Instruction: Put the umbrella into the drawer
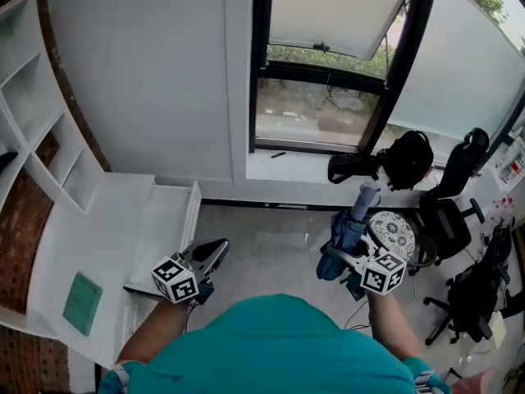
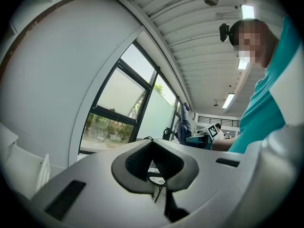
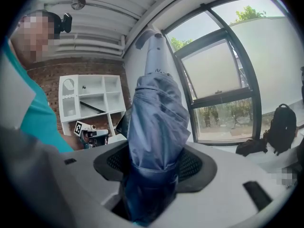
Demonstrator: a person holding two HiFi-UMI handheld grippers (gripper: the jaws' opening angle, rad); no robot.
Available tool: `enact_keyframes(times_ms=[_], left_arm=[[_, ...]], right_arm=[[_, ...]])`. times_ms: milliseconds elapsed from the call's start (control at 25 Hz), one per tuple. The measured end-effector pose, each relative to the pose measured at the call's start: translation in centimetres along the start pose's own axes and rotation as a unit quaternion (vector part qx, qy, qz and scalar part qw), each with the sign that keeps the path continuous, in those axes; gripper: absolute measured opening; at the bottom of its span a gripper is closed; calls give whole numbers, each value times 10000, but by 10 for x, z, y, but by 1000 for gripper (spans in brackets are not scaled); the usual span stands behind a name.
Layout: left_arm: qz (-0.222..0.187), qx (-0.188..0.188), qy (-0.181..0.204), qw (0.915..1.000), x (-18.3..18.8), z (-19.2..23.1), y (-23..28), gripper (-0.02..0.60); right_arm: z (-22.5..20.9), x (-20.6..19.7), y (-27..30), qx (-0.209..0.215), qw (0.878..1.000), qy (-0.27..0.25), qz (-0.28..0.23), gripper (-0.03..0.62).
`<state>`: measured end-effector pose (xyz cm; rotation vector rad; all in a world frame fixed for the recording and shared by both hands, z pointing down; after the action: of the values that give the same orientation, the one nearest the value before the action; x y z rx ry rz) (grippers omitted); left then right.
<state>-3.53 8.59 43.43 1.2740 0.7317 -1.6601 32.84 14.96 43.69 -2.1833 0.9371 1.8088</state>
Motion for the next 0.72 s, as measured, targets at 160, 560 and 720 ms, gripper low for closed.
enact_keyframes(times_ms=[160,560,720], left_arm=[[49,-139,35,9999,20,47,-1,15],[97,-179,-198,9996,31,118,17,15],[188,-58,-248,9995,27,130,35,15]], right_arm=[[-3,20,44,-101,9999,30,-33,268],[-26,36,109,-145,9997,187,117,268],[-53,38,122,-60,9996,239,129,268]])
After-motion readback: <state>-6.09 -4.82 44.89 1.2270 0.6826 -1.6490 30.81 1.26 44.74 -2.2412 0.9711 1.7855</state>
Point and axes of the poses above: the fingertips, and each gripper's own axes: y forward along the fingers, z to its left, x out of its top, the point moved 6 cm from there along -y, backward along the fingers, and after that the axes turned 3 degrees about z, right-handed, at the moved point
